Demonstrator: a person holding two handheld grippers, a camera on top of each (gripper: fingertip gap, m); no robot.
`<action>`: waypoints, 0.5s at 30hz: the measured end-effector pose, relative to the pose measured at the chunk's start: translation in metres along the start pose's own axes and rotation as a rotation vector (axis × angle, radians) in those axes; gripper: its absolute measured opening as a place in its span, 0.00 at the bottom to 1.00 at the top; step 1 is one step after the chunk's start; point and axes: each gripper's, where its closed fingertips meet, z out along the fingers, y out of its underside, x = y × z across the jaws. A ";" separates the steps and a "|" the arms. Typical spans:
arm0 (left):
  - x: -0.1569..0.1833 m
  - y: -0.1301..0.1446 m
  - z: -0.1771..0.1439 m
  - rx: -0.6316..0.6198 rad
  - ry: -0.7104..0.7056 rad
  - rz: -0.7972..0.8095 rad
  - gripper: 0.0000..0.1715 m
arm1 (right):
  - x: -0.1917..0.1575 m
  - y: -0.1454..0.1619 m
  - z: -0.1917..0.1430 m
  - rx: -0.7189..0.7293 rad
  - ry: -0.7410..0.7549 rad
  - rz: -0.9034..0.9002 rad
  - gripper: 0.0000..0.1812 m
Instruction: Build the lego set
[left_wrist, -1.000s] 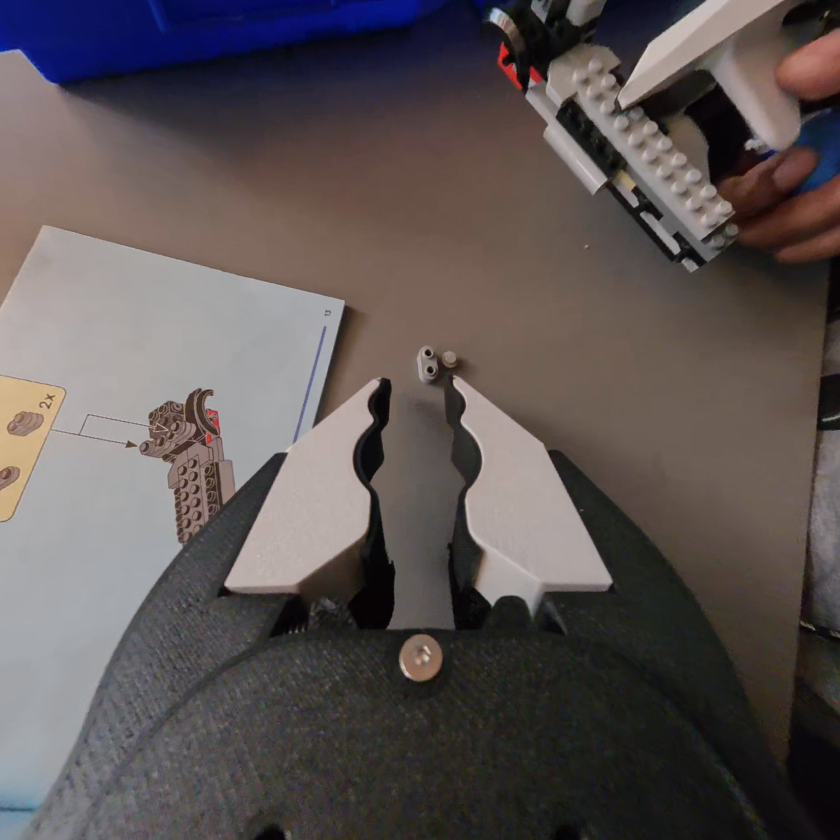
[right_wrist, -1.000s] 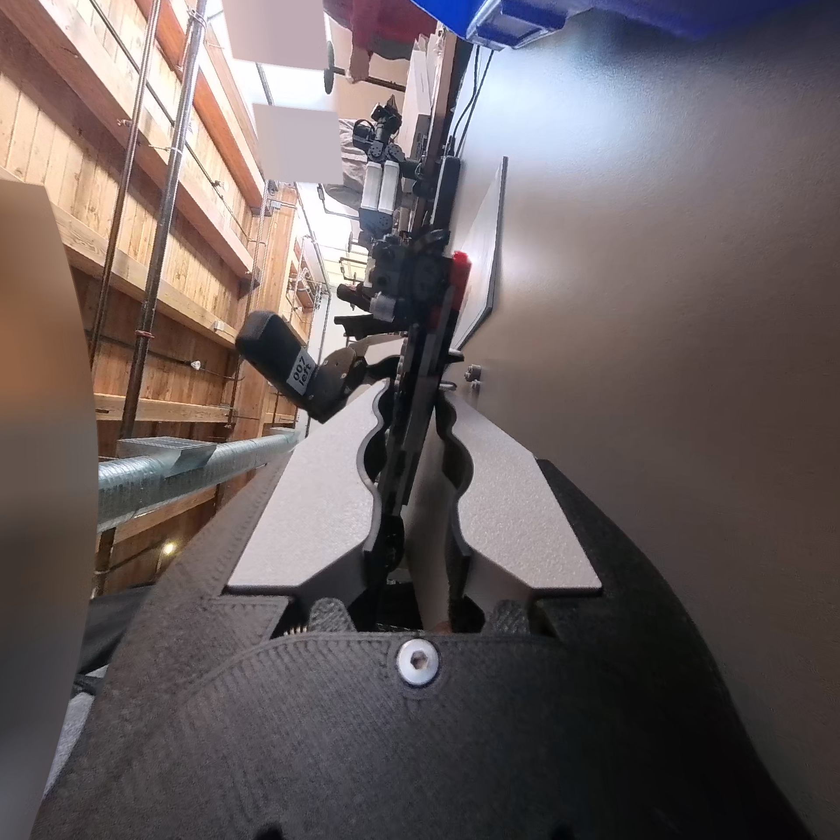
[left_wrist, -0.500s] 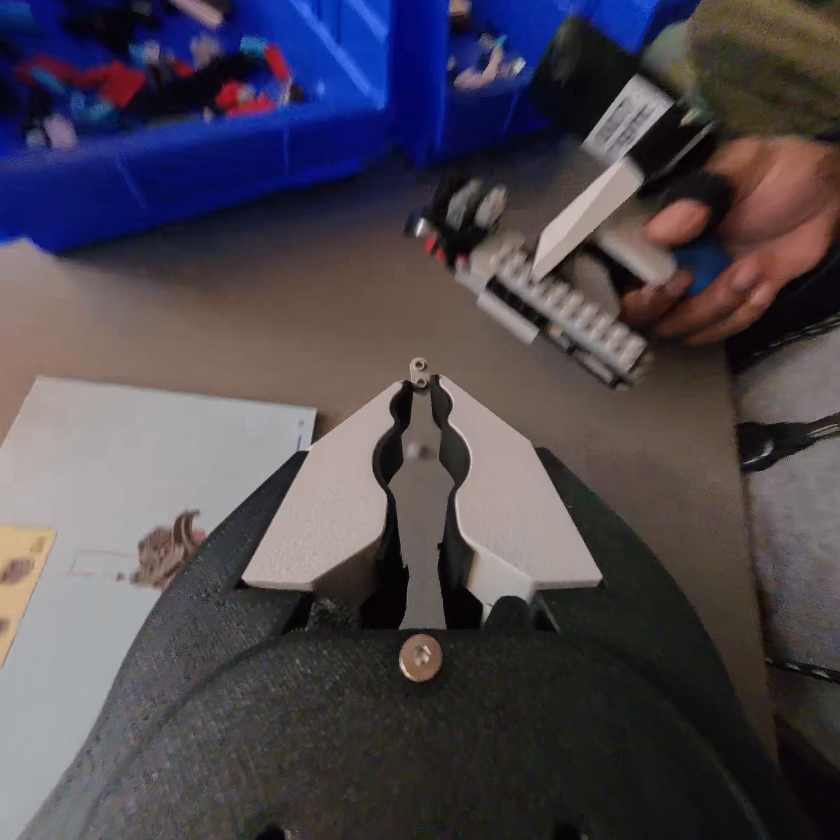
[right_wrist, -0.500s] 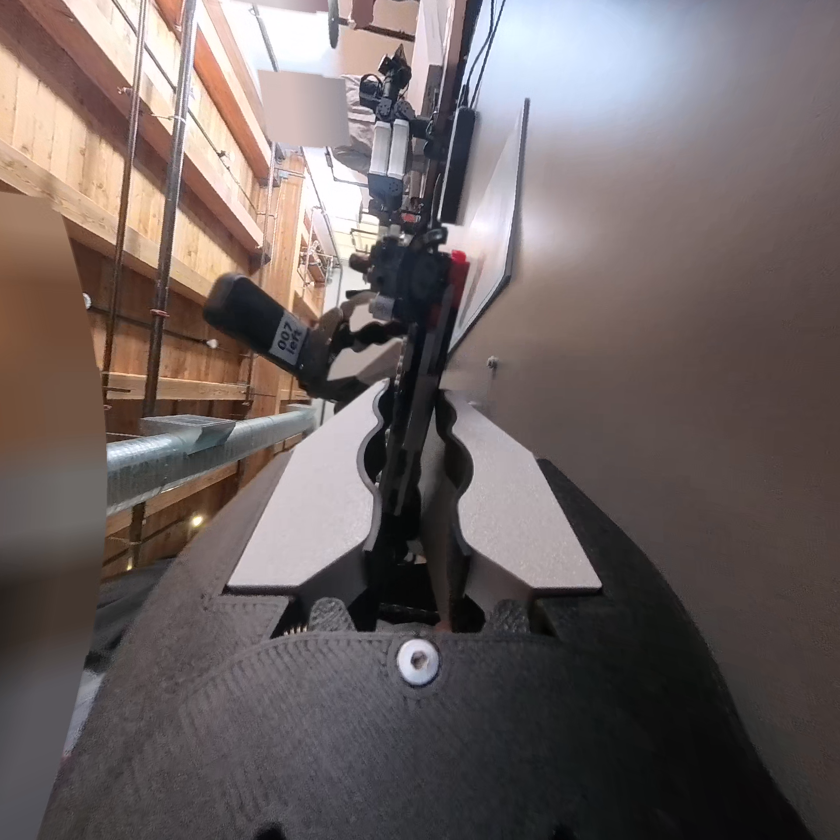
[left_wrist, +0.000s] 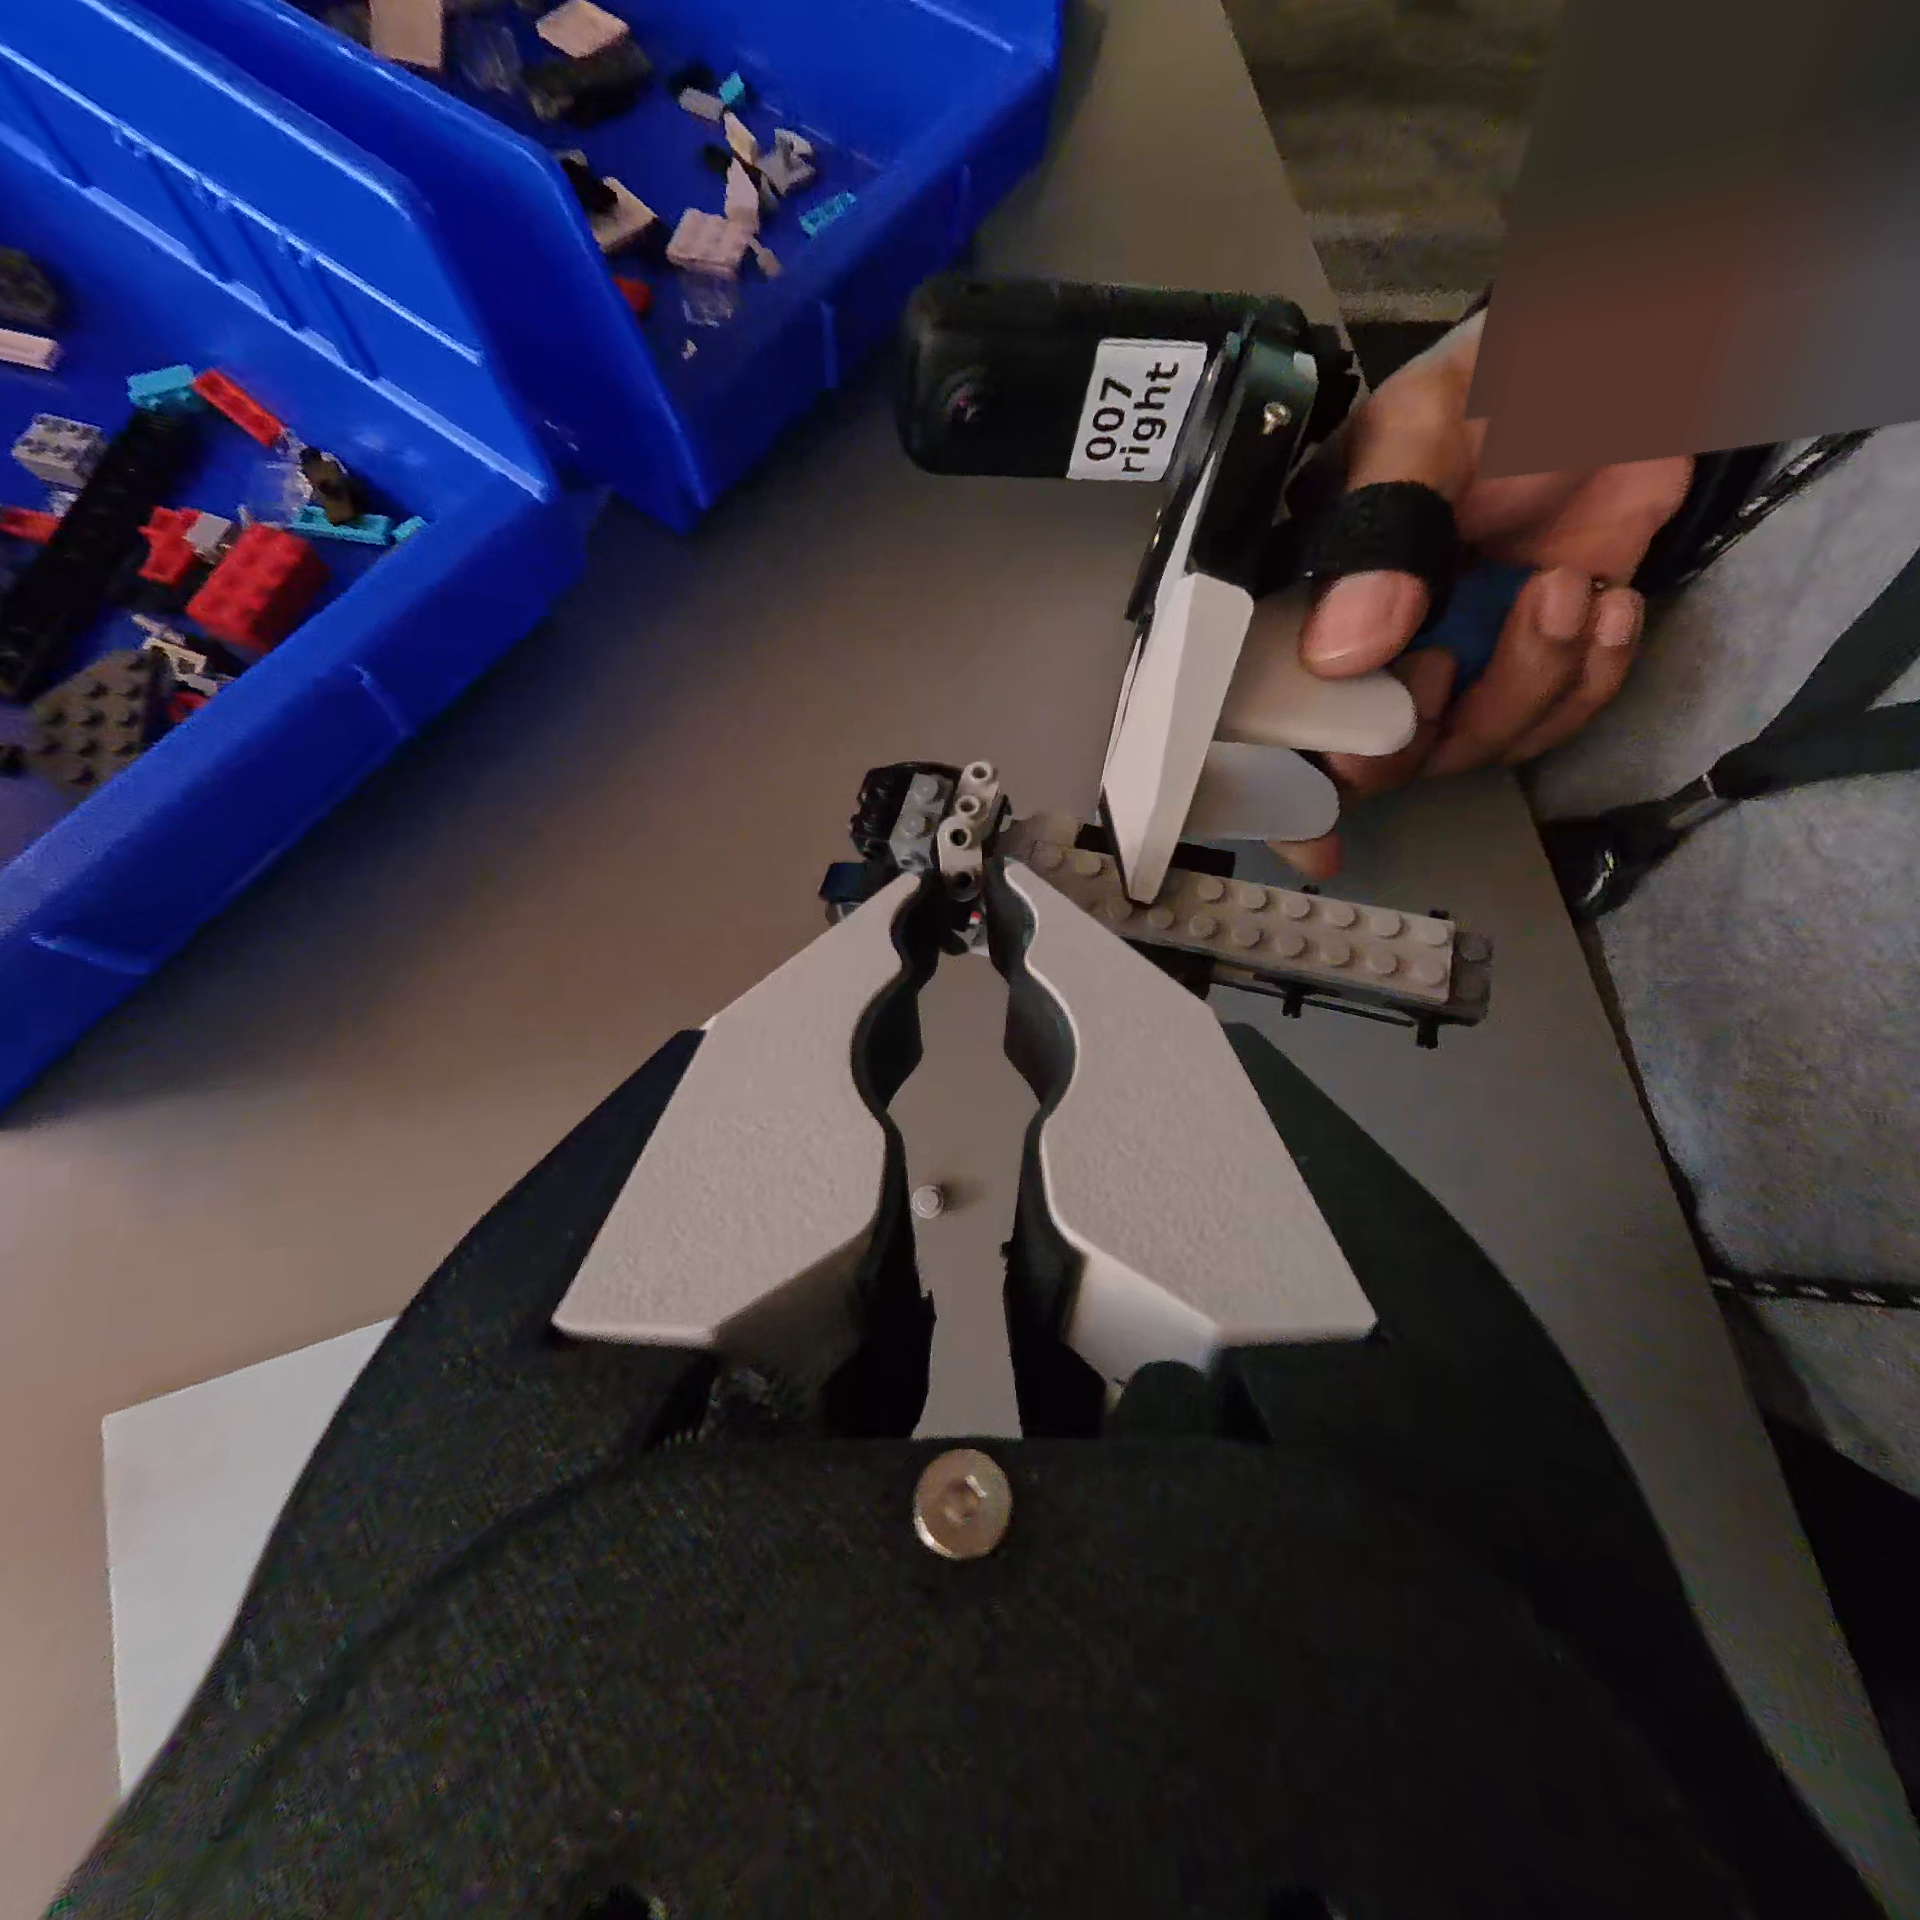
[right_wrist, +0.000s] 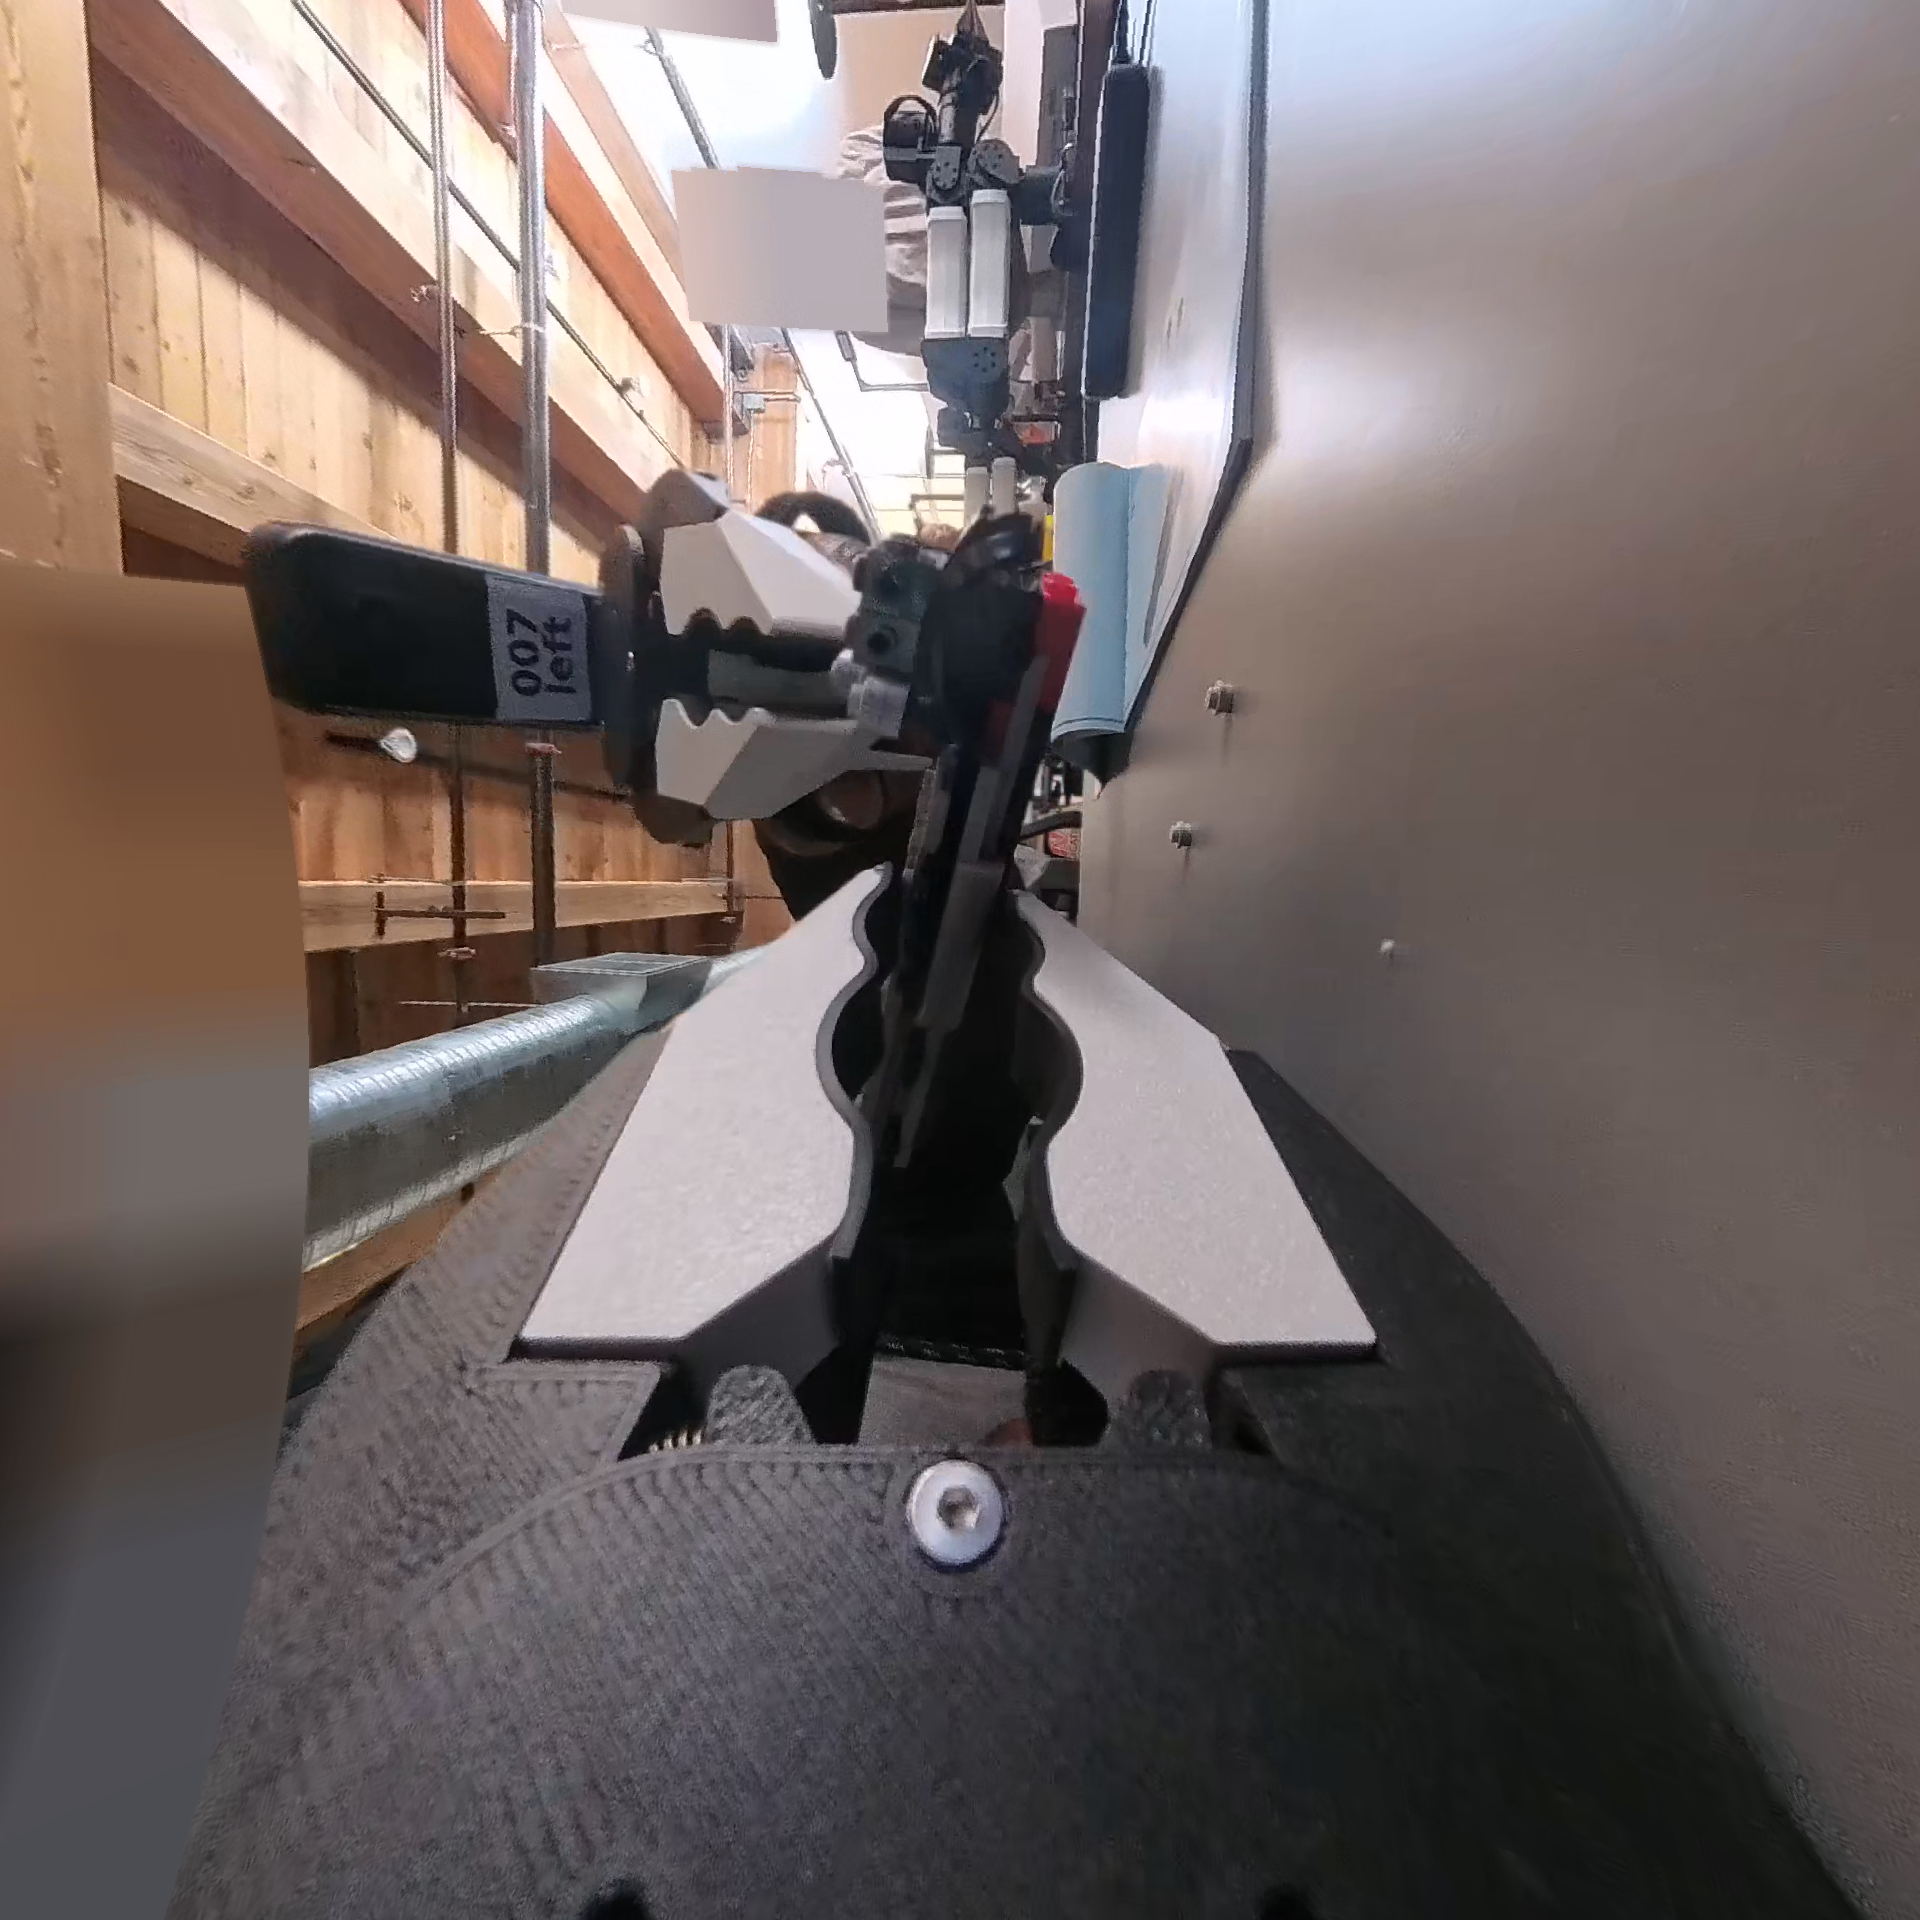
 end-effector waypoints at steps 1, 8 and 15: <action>0.000 0.001 0.001 -0.009 0.004 0.004 0.05 | 0.000 0.000 0.000 0.002 -0.002 0.001 0.10; -0.001 0.002 0.004 -0.033 0.008 0.003 0.05 | 0.000 -0.001 -0.002 0.009 -0.006 0.011 0.10; -0.002 0.007 0.001 -0.089 -0.008 0.019 0.05 | 0.001 0.000 -0.001 0.003 -0.002 0.007 0.10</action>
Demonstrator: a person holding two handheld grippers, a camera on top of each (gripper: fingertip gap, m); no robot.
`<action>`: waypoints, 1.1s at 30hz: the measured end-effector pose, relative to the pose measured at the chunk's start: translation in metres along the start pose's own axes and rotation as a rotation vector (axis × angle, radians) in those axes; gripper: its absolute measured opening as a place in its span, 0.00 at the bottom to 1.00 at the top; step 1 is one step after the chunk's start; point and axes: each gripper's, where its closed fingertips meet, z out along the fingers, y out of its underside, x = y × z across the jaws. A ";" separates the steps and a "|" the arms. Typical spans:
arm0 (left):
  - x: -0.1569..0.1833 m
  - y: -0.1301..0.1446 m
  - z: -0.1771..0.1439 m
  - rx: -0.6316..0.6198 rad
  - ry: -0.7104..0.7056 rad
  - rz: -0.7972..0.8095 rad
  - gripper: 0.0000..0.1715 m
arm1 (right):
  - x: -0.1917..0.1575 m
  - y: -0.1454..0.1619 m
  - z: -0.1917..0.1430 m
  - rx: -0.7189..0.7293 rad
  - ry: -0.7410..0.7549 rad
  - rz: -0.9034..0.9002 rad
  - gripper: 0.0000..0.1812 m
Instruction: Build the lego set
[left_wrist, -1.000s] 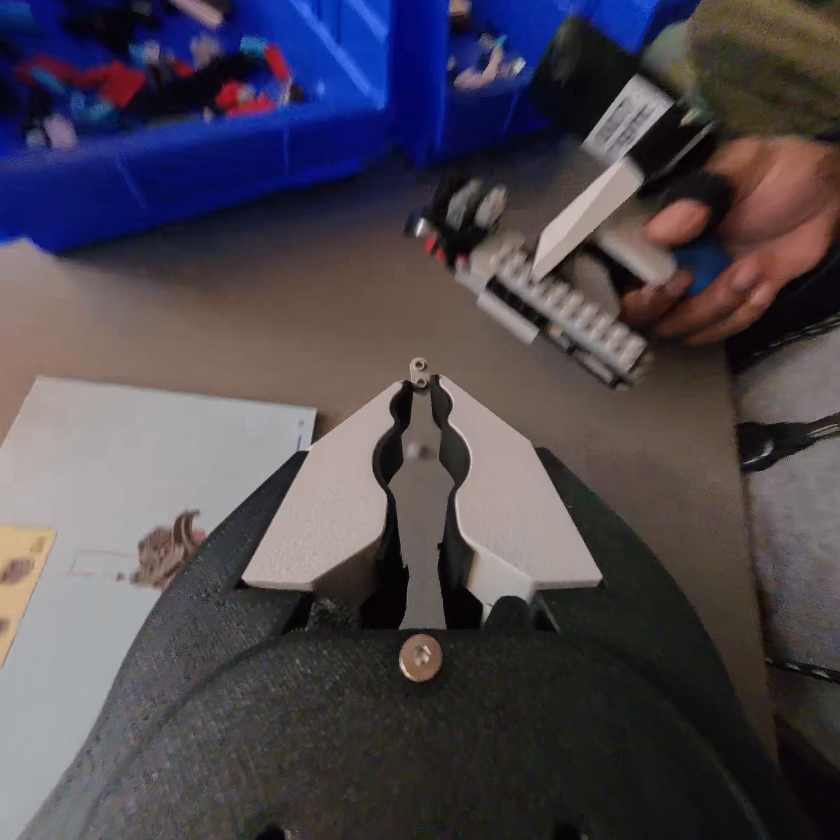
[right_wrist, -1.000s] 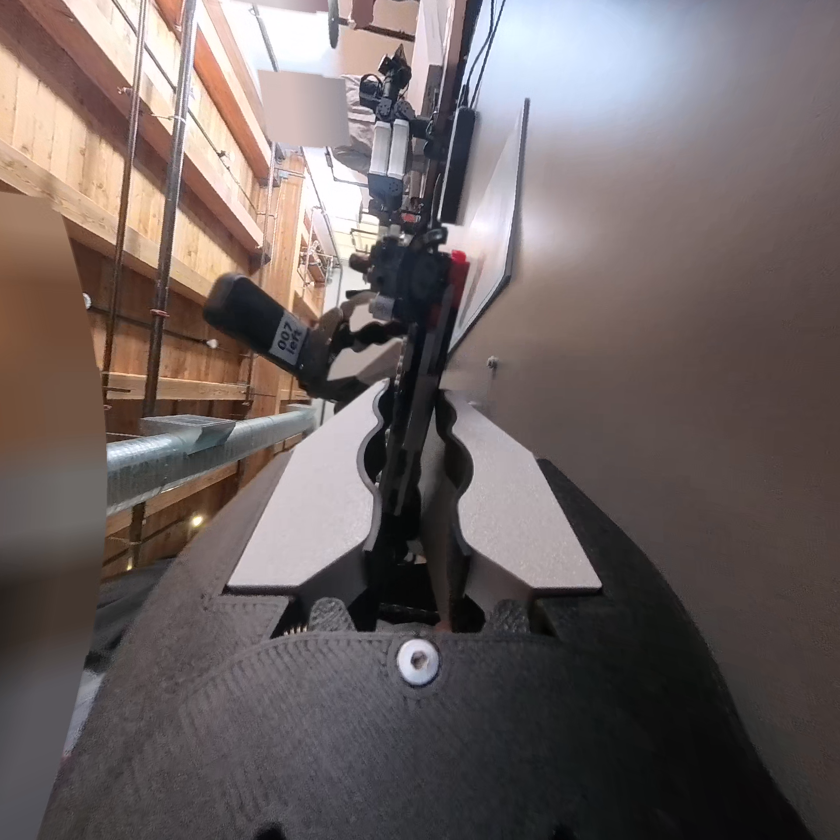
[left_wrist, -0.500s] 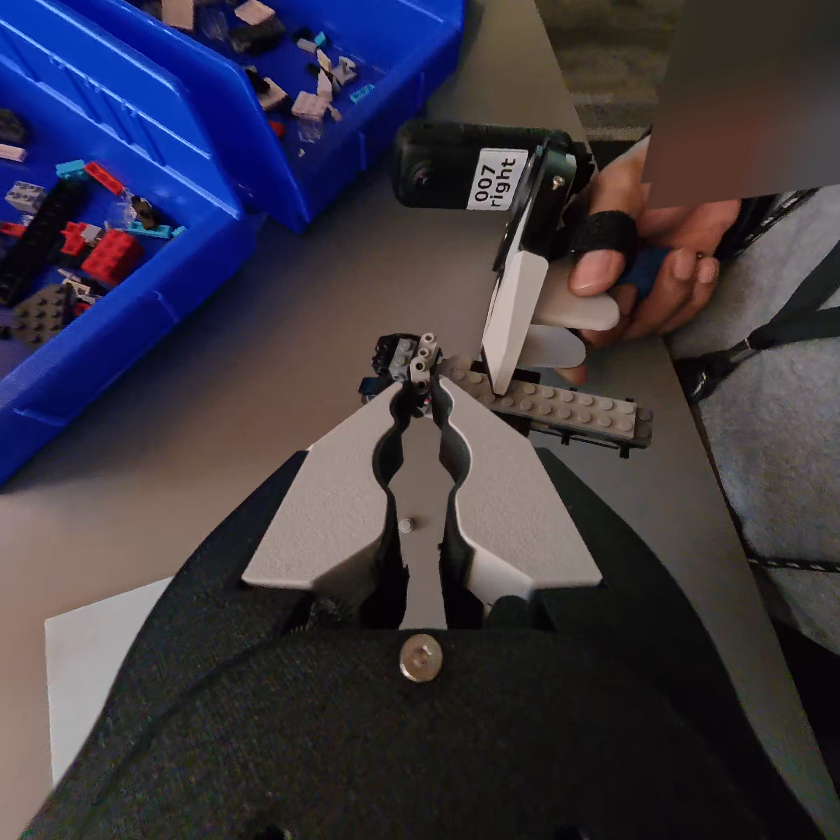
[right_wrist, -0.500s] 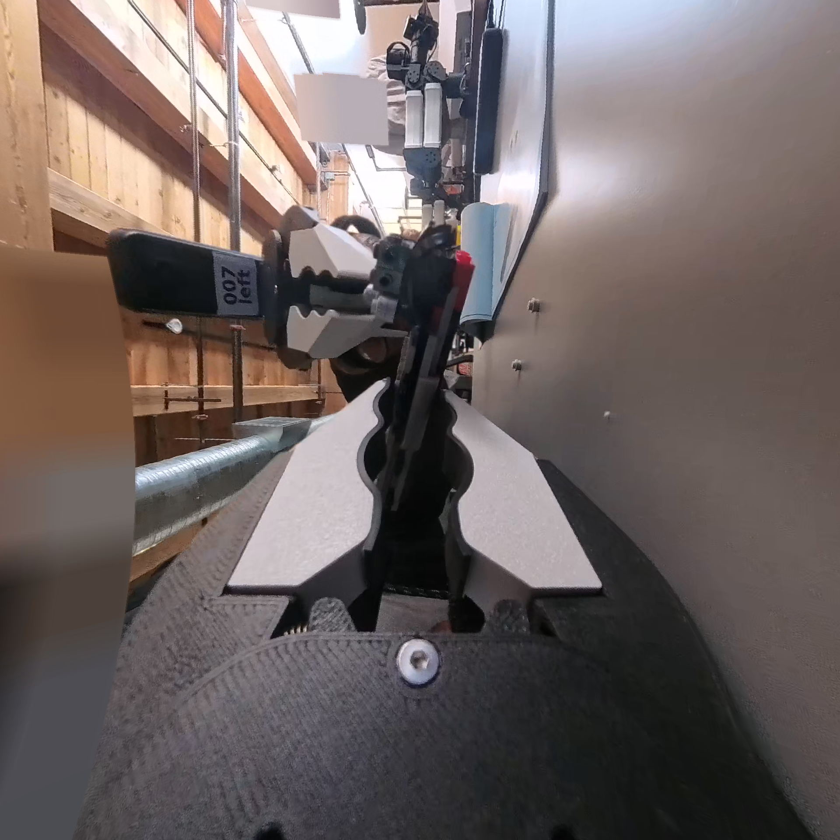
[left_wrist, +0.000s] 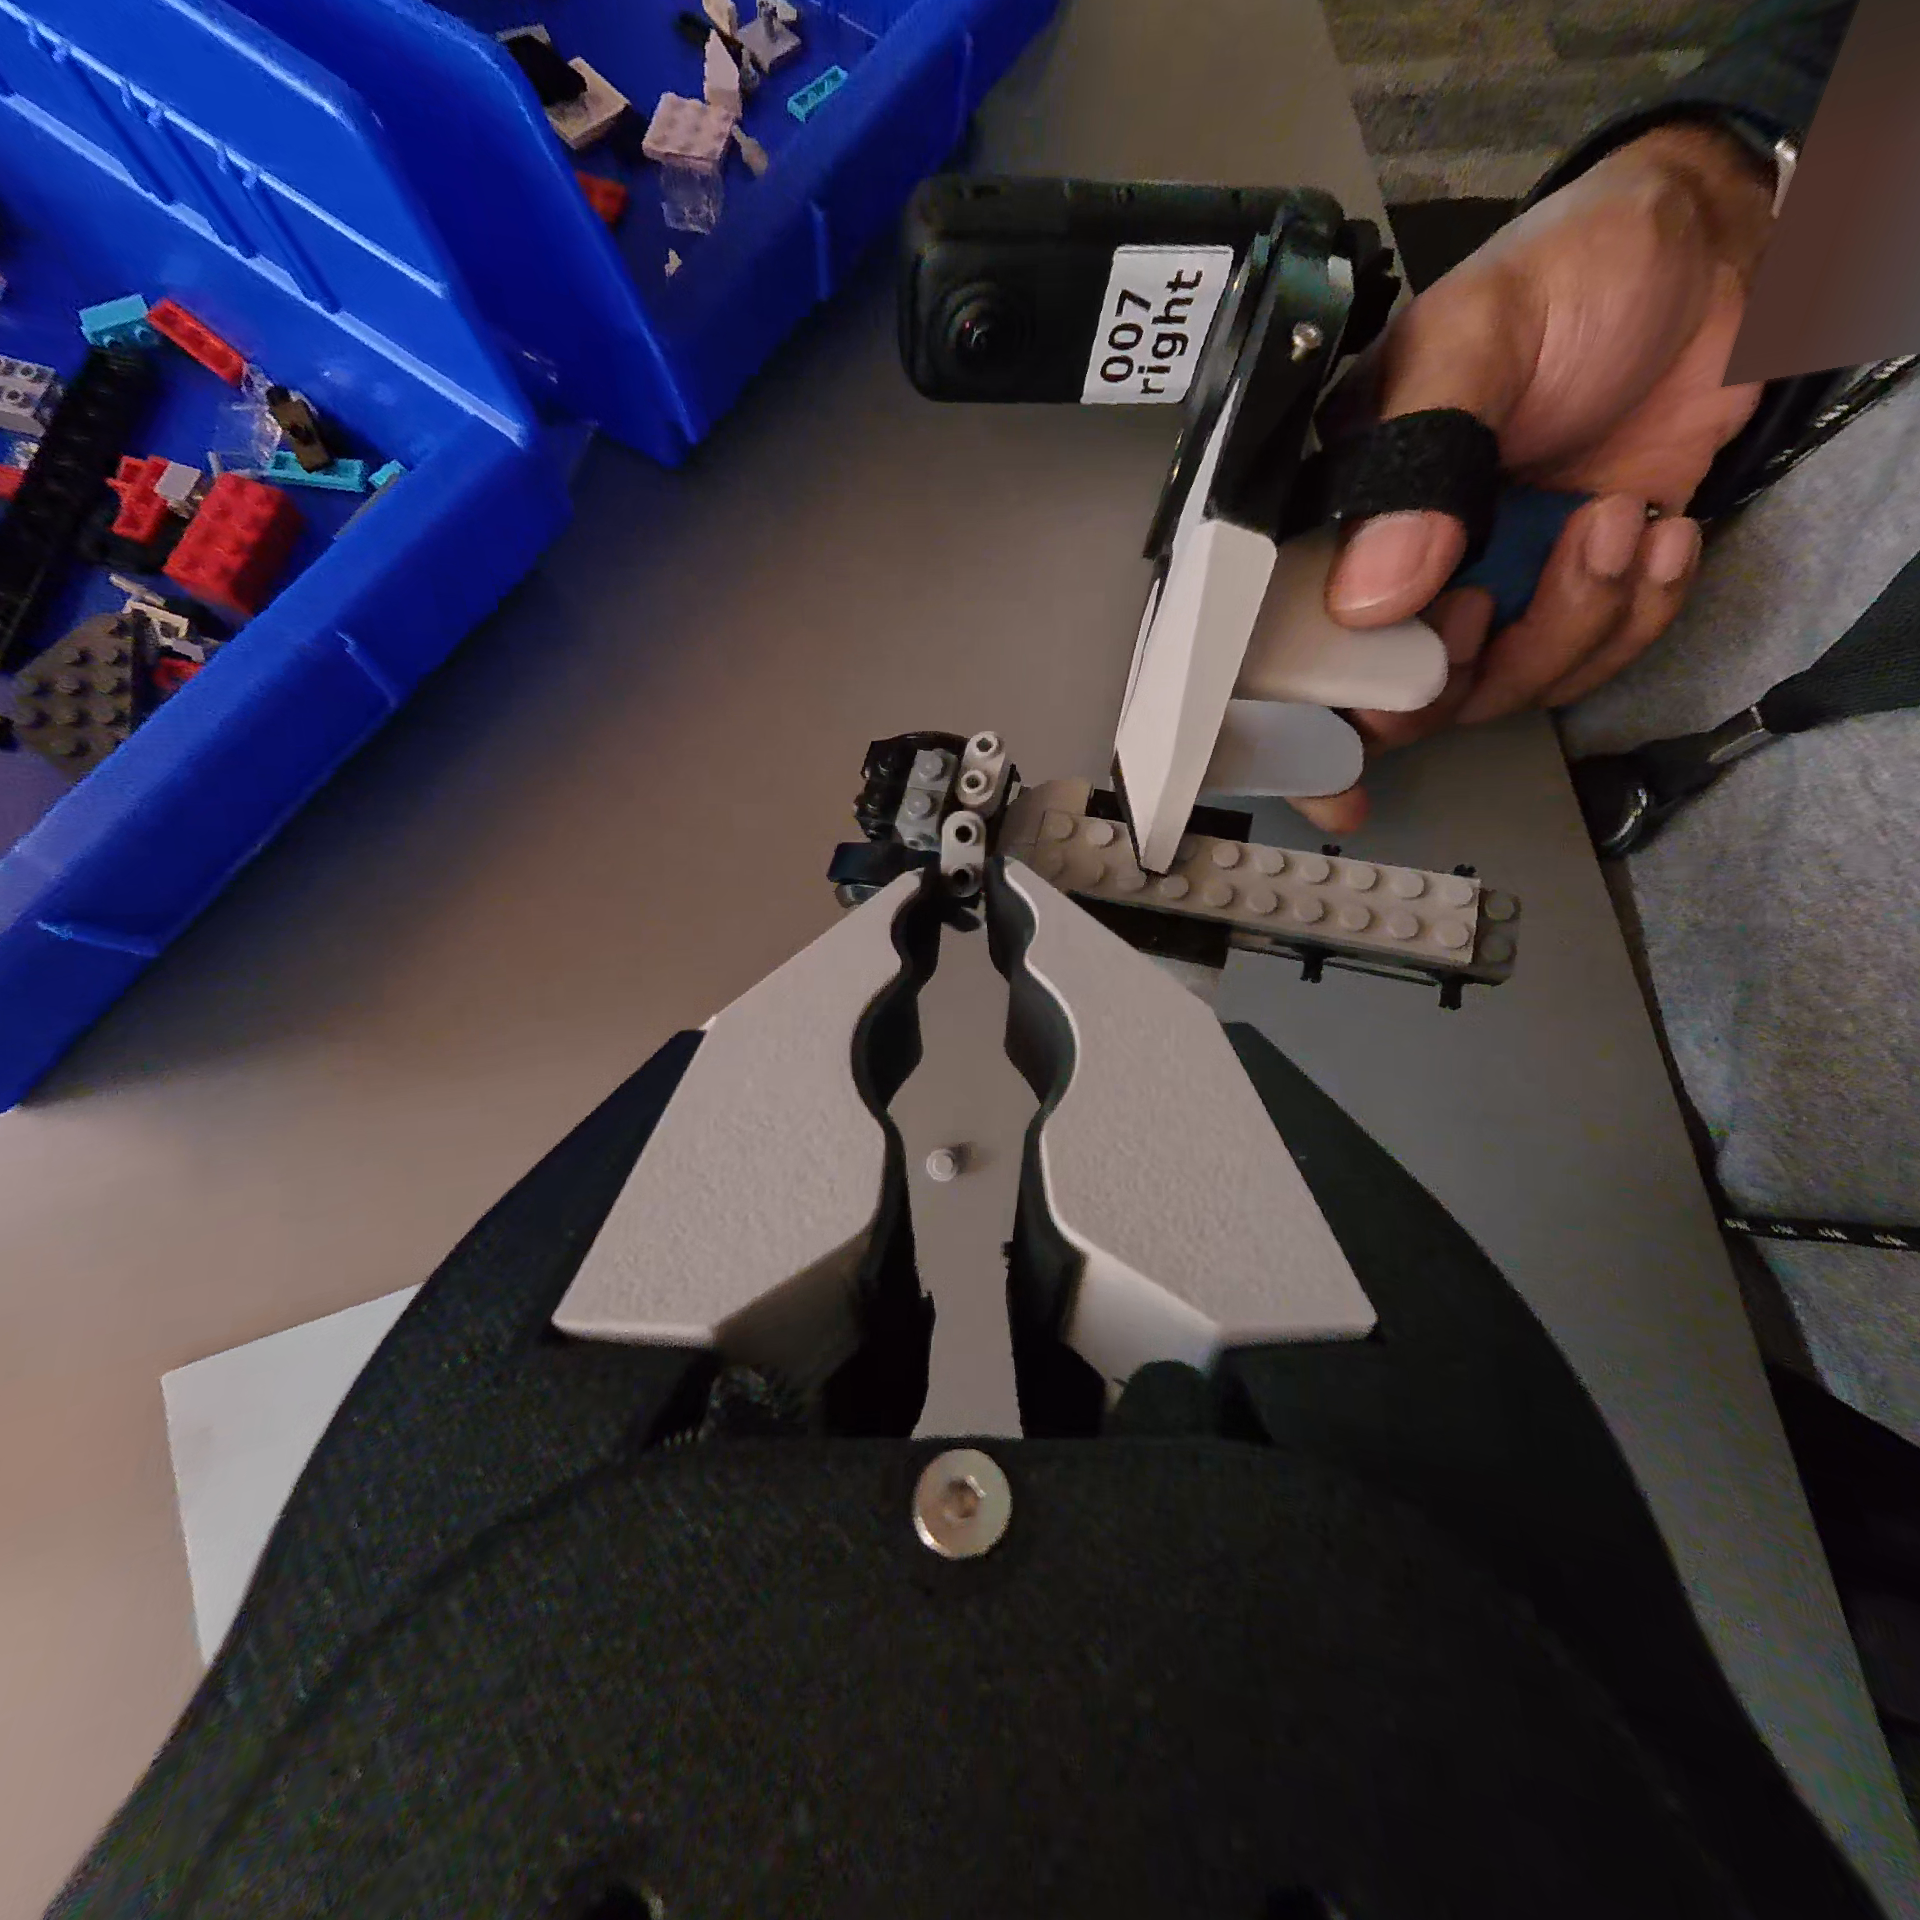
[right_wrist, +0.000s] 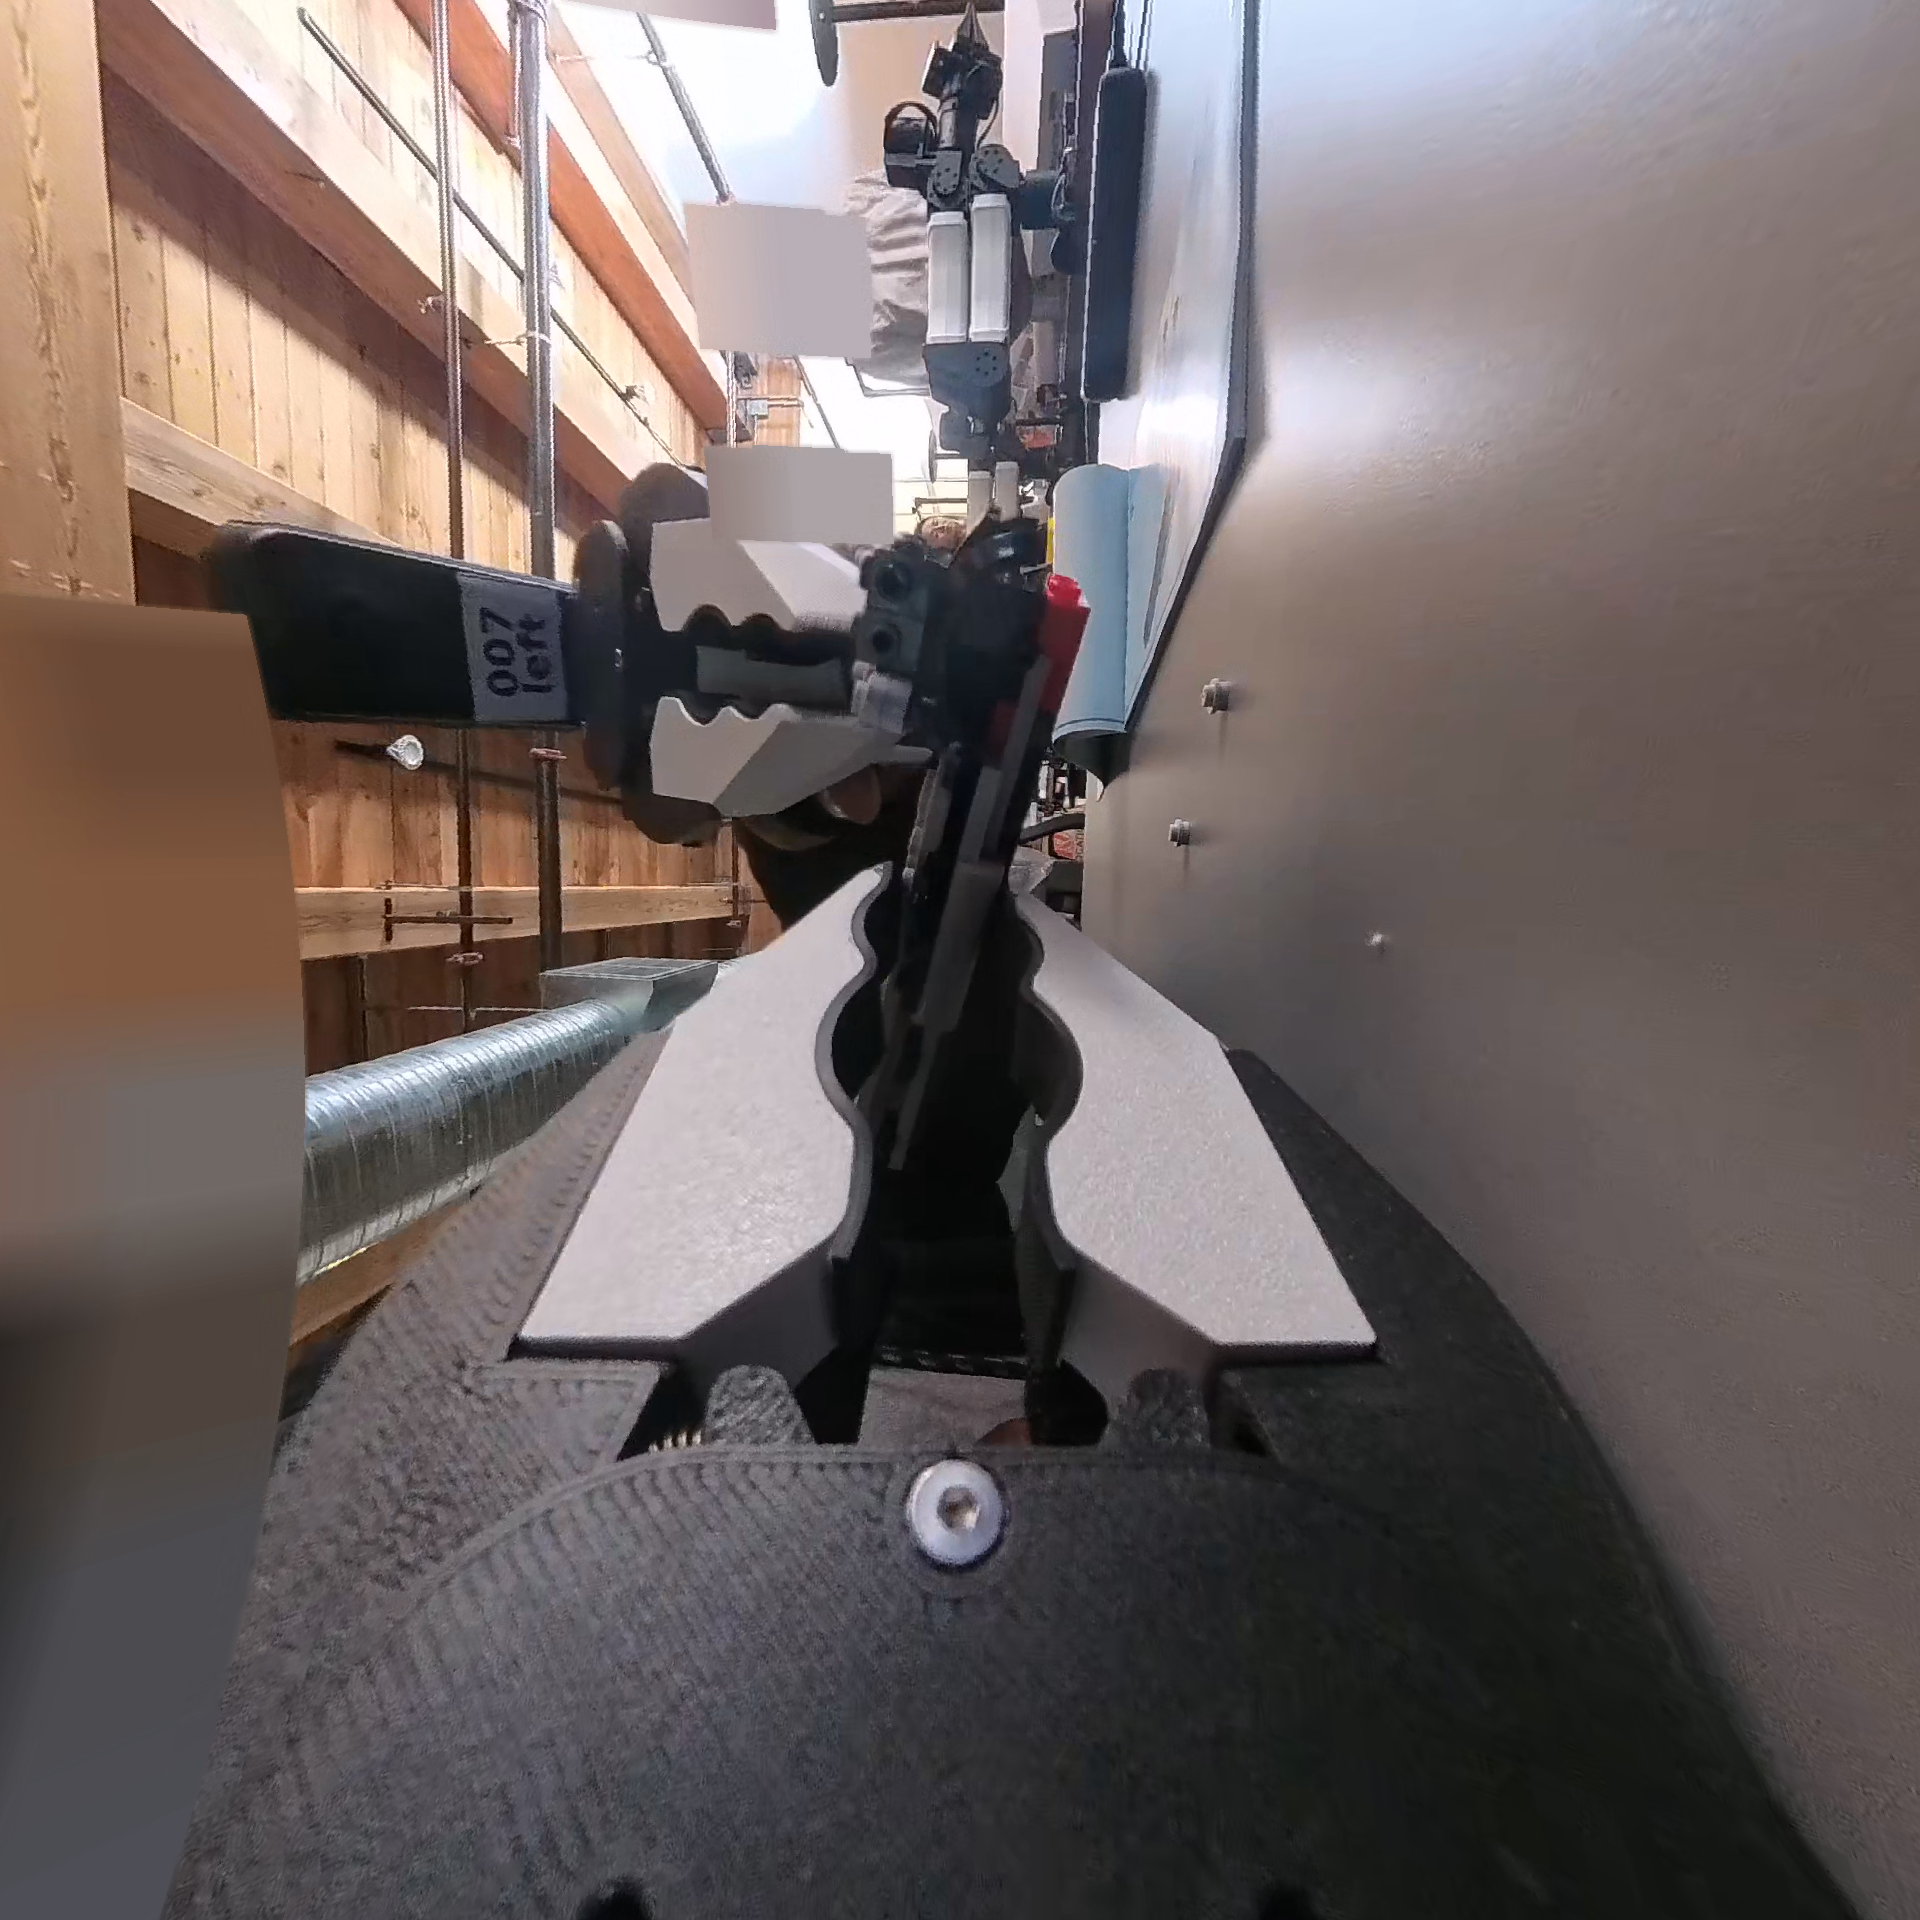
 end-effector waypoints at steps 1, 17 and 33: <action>0.000 0.000 -0.001 -0.009 0.000 0.002 0.05 | 0.000 0.000 0.000 0.000 0.000 0.000 0.10; -0.002 0.002 0.002 0.015 0.029 -0.073 0.10 | 0.000 -0.001 0.000 0.007 0.000 0.007 0.10; -0.017 0.003 -0.005 0.508 0.378 -1.173 0.32 | 0.000 -0.004 -0.001 0.025 -0.002 0.001 0.10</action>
